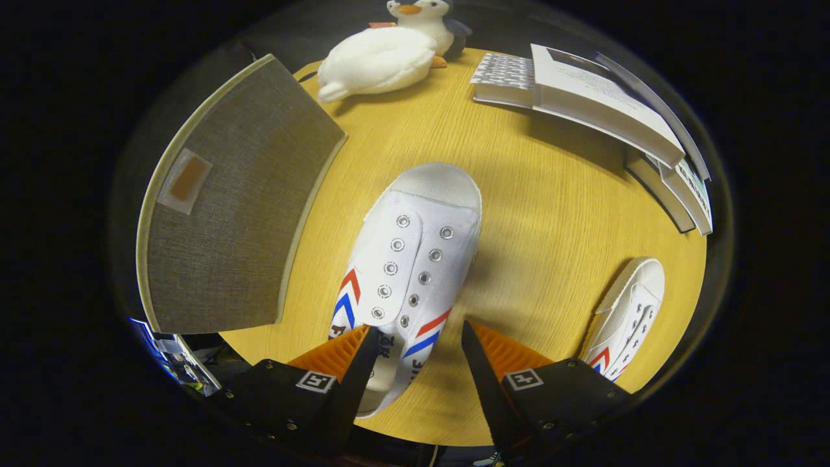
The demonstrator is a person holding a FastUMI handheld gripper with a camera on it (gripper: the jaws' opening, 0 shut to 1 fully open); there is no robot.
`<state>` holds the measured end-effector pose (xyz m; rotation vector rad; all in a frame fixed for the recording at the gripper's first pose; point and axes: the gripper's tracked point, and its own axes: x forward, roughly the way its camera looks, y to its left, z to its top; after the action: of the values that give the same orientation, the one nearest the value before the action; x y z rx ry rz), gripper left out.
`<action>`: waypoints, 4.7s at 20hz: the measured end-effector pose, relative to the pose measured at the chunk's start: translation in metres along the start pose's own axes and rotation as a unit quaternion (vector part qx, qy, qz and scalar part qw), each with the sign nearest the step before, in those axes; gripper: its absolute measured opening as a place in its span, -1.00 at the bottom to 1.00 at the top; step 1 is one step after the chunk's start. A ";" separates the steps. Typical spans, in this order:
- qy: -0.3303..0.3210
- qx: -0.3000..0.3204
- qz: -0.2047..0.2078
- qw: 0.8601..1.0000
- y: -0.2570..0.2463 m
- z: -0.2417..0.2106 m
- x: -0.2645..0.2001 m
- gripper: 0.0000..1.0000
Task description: Open the storage box then place both shoes into the box .Put the left shoe in first, then the right shoe, with the right side of both shoes facing outward in a uniform manner.
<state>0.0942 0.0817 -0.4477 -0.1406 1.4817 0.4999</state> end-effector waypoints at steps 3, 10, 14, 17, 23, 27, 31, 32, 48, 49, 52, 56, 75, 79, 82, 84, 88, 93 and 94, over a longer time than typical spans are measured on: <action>0.008 -0.018 0.009 1.000 0.003 0.001 -0.002 -0.10; 0.006 0.117 0.076 0.990 -0.001 -0.002 0.000 -0.89; -0.002 0.093 0.064 0.994 -0.004 0.002 -0.010 -0.89; -0.008 0.094 0.080 0.992 -0.008 0.007 -0.012 -0.89; -0.050 0.077 0.088 0.992 -0.009 0.014 -0.018 -0.89; -0.088 0.073 0.113 0.987 -0.008 0.015 -0.015 -0.89; -0.121 0.050 0.135 0.982 -0.007 0.017 -0.007 -0.89; -0.125 0.043 0.139 0.982 -0.007 0.017 -0.004 -0.89; -0.078 -0.054 0.136 0.986 -0.002 0.006 0.015 -0.89; -0.074 -0.056 0.134 0.987 -0.002 0.006 0.015 -0.90; -0.062 -0.062 0.123 0.989 -0.002 0.006 0.015 -0.89; -0.055 -0.082 0.105 0.990 -0.007 0.003 0.018 -0.89; -0.108 -0.089 0.103 0.985 -0.011 0.019 0.016 0.49; -0.127 -0.071 0.107 0.984 -0.017 0.021 0.009 0.50; -0.138 -0.054 0.106 0.983 -0.023 0.021 0.003 0.50; -0.142 -0.039 0.101 0.984 -0.033 0.019 -0.003 0.49; -0.148 0.001 0.091 0.985 -0.055 0.013 -0.009 0.52; -0.153 0.055 0.076 0.984 -0.079 0.006 -0.014 0.65; -0.154 0.066 0.072 0.983 -0.084 0.004 -0.017 0.95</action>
<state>0.1315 0.0042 -0.4487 0.1460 1.2214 0.5130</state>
